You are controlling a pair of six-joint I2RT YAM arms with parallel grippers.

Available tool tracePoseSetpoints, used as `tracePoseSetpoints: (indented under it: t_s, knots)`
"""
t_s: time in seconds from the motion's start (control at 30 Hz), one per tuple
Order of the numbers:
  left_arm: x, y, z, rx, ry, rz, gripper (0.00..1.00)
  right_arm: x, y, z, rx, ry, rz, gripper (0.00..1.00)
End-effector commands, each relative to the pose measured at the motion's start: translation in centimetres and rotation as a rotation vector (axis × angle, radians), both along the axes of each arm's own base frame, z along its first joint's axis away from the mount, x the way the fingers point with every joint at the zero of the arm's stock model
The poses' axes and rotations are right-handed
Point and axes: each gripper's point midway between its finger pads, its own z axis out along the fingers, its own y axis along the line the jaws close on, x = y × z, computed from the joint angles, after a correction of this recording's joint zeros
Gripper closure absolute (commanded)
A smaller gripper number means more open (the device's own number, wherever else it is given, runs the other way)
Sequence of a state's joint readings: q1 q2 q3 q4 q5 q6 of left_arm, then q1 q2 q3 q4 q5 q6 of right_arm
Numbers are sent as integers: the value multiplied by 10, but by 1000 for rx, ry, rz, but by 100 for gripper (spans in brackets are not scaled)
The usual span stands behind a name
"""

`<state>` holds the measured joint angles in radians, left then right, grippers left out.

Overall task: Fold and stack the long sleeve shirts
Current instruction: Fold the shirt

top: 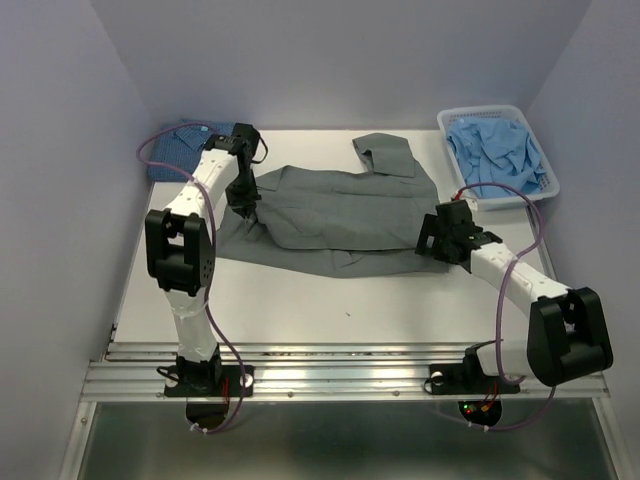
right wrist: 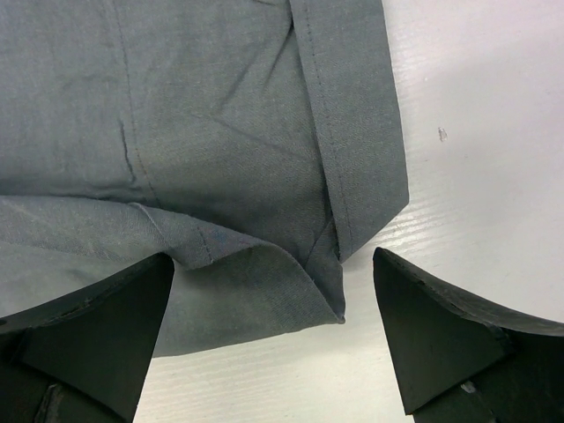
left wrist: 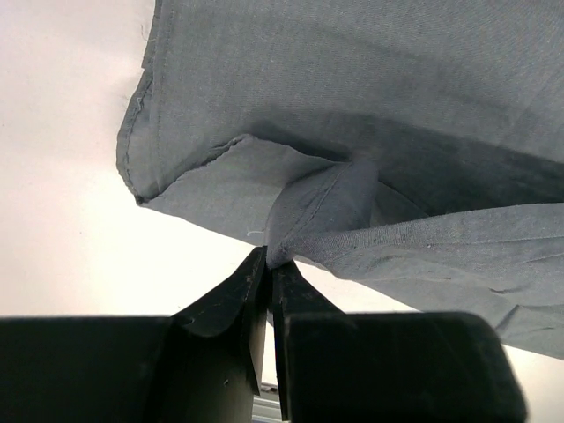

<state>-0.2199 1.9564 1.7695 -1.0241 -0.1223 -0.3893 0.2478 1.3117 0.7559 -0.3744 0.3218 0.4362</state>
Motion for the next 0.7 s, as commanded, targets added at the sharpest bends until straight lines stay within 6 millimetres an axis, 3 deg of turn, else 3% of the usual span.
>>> tracePoseSetpoints:
  t_s: [0.0, 0.27, 0.4, 0.67]
  knots:
    - [3, 3, 7, 27, 3, -7, 82, 12, -2, 1, -14, -29, 2, 0]
    - [19, -21, -9, -11, 12, -48, 77, 21, -20, 0, -88, -39, -104, 0]
    - [32, -42, 0, -69, -17, -87, 77, 33, -18, 4, -88, -46, -106, 0]
    - [35, -58, -3, -98, -15, -124, 77, 63, -22, 14, -139, -81, -142, 0]
